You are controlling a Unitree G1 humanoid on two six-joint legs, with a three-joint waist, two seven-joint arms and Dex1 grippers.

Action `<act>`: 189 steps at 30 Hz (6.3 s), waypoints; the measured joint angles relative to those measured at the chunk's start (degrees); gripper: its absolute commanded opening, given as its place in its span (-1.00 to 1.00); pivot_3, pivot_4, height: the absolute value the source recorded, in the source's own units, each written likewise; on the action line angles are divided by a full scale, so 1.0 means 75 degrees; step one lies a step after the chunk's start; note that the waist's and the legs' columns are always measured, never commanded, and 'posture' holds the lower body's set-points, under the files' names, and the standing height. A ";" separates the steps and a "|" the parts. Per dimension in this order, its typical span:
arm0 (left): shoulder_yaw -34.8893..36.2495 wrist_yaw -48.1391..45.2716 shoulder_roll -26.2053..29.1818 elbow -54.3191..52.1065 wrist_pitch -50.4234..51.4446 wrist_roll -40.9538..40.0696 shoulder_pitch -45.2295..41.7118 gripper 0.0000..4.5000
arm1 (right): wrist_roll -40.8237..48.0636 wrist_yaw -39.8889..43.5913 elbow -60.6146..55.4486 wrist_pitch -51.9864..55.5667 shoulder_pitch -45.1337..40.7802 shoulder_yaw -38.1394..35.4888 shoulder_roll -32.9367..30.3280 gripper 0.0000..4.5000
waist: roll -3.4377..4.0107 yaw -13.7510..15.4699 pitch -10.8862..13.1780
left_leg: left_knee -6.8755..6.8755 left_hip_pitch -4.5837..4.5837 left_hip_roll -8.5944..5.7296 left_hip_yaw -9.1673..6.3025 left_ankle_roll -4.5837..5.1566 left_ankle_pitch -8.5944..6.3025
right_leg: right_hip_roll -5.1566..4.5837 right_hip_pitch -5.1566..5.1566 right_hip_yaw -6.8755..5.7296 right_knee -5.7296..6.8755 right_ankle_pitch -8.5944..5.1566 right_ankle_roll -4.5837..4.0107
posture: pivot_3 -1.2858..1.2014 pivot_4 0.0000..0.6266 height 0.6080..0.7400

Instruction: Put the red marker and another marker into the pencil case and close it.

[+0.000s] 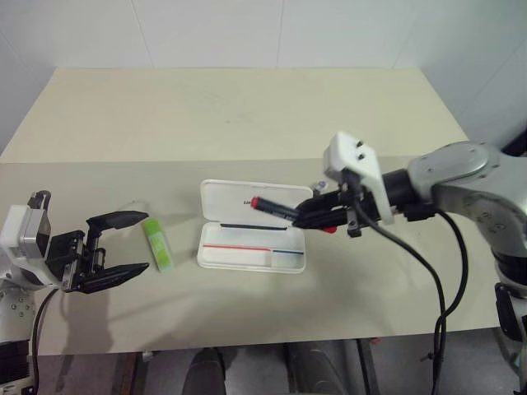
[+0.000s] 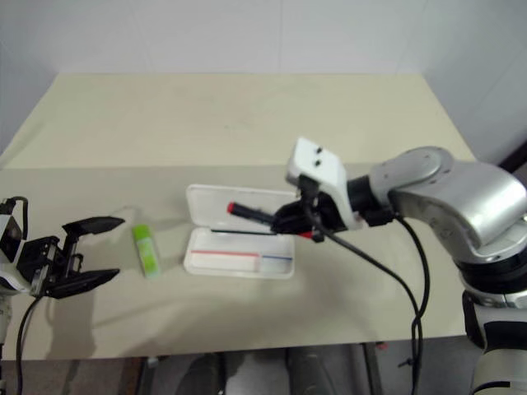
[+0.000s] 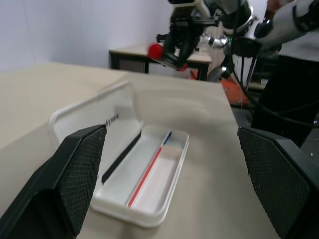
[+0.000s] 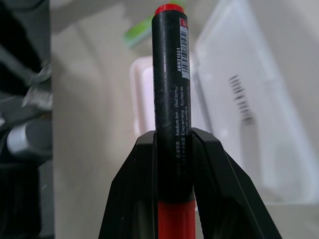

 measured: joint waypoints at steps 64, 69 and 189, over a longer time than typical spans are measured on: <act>0.0097 0.3284 -0.0985 -0.3408 -0.1011 0.0372 0.2043 1.00 | -0.1900 0.1291 0.0178 -0.1697 0.0976 -0.0271 0.1457 0.98 | -0.0015 0.0027 -0.0009 | 0.0022 0.0008 0.0028 0.0000 -0.0014 0.0003 | 0.0040 -0.0025 0.0005 0.0092 0.0003 0.0005 | 0.03 -0.52 1.00; 0.0551 0.5375 -0.1767 -0.5083 -0.0397 0.0526 0.3209 1.00 | -0.1918 0.1575 0.0883 -0.2694 0.1507 -0.0876 0.0885 0.98 | -0.0019 0.0011 -0.0011 | 0.0024 0.0013 0.0028 0.0003 -0.0013 0.0003 | 0.0041 -0.0018 0.0012 0.0082 0.0005 0.0008 | 0.03 -0.52 1.00; -0.3730 0.4448 -0.0423 -0.3484 0.2657 0.2525 -0.4326 -0.52 | -0.0136 0.1343 0.0581 -0.6817 0.7491 -0.4839 0.0708 1.00 | 0.0079 0.0454 -0.0040 | 0.0094 0.0234 -0.0130 -0.0320 -0.0044 -0.0231 | -0.0068 0.0199 -0.0397 -0.0217 0.0212 -0.0033 | 0.03 -0.52 1.00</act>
